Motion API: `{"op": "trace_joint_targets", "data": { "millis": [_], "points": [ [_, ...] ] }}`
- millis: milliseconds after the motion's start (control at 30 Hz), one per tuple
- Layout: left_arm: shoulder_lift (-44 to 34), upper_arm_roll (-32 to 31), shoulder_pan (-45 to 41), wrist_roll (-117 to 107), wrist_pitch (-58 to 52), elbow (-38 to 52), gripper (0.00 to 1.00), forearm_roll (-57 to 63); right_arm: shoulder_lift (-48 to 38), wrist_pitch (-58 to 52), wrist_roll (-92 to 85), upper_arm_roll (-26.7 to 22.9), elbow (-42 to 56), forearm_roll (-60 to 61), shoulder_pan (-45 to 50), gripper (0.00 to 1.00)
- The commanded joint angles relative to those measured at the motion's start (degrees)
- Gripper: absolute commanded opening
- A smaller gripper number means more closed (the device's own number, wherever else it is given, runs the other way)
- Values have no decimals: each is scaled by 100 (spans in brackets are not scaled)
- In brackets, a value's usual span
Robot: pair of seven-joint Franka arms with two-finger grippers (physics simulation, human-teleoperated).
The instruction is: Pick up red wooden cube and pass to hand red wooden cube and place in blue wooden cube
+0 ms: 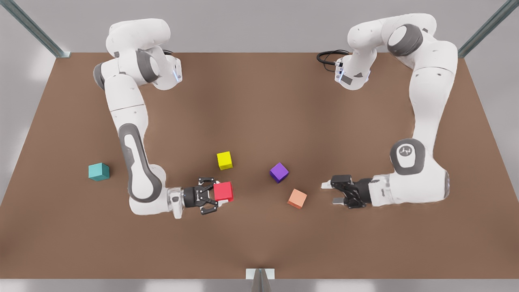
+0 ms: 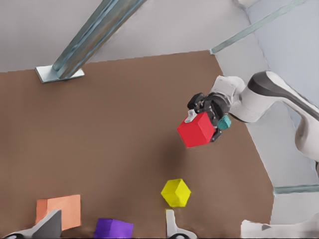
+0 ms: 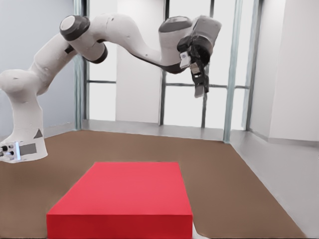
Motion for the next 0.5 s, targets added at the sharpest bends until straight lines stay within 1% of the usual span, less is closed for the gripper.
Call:
{"op": "trace_joint_targets", "data": {
  "millis": [0,33,67,100,133,167,200,267,333,367,433,467],
  "points": [
    [-534,-22,-8,-1978,-2914,5,100,3084,-313,-52,1406,-8,61,-1969,-272,47],
    [-622,-22,26,-1987,-3372,40,100,3235,-585,-122,2101,-17,61,-3392,-466,47],
    [-702,-30,44,-2242,-3557,137,100,3235,-788,-122,2445,-61,52,-4362,-616,47],
    [-922,-30,-9,-2567,-3785,119,100,3227,-1130,-131,2858,-236,17,-5434,-634,47],
    [-1009,-66,-70,-2567,-3901,23,100,3200,-1377,-131,3201,-368,-18,-6261,-634,47],
    [-2096,1100,-578,-2383,-2980,-1107,100,2728,-1526,-140,3596,-561,-62,-6911,-634,47],
    [-3250,2867,-1826,-2093,-1695,-2718,100,2005,-1623,-218,3711,-825,-80,-7447,-634,46],
    [-2776,2888,-1758,-1495,-2178,-2043,100,2022,-1825,-272,3790,-1177,-194,-8178,-634,46],
    [-2732,2888,-1731,-1504,-2160,-1981,100,2014,-1930,-17,4045,-1327,-519,-8538,-634,46],
    [-2671,2861,-1802,-1504,-2450,-1358,100,2093,-2273,509,4177,-1326,-1151,-8644,-634,46],
    [-2328,2896,-1705,-1513,-2450,-997,100,2233,-2818,1486,4195,-1335,-2321,-8828,-642,46],
    [-2293,2896,-1687,-1521,-2459,-839,100,2207,-2950,1635,4195,-1388,-2628,-8837,-642,46]
  ]
}}
